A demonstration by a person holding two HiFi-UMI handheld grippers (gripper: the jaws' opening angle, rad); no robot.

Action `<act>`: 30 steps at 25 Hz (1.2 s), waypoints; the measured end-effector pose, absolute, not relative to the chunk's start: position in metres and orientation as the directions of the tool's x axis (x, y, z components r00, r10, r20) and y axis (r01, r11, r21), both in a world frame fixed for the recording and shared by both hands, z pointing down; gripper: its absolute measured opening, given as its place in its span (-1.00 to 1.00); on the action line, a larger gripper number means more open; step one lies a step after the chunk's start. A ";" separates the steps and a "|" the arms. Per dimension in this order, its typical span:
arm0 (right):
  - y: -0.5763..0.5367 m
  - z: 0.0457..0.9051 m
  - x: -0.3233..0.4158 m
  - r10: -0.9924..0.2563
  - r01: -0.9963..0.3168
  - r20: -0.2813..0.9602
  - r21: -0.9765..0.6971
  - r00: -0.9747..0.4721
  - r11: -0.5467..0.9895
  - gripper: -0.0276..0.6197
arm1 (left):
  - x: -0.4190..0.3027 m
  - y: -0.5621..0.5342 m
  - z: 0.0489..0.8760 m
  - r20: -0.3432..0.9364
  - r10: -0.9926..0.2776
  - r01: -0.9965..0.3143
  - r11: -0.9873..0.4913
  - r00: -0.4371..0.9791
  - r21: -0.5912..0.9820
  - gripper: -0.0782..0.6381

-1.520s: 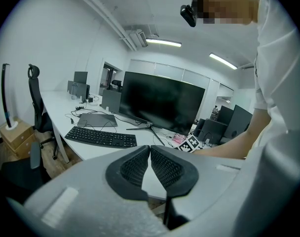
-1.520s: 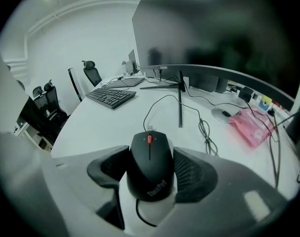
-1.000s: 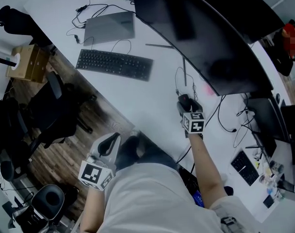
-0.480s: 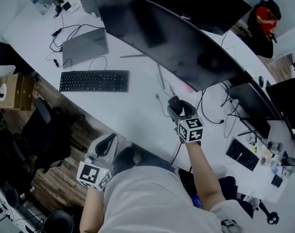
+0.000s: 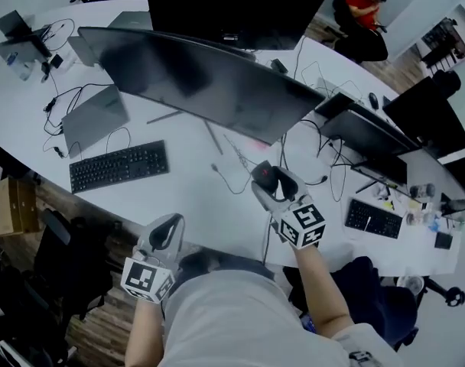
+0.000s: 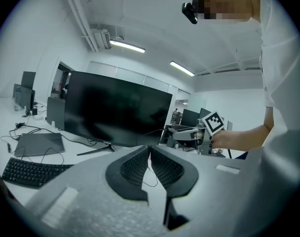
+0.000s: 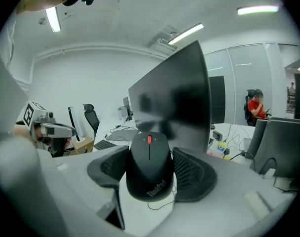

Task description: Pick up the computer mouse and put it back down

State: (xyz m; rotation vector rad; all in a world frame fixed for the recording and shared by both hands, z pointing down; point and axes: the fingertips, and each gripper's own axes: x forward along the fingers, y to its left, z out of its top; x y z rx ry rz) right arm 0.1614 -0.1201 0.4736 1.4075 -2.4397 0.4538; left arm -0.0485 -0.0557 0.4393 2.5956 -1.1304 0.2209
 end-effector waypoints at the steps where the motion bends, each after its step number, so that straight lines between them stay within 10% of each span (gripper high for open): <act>1: -0.116 0.464 0.165 -0.791 -0.875 0.382 -0.127 -0.478 0.467 -0.06 | -0.043 -0.059 0.436 0.250 -0.676 -0.720 -0.661 0.693 0.209 -0.73; 30: -0.018 0.378 0.250 -0.940 -0.962 0.208 -0.094 -0.269 0.254 -0.06 | 0.036 -0.075 0.402 0.173 -0.506 -0.530 -0.834 0.845 0.152 -0.73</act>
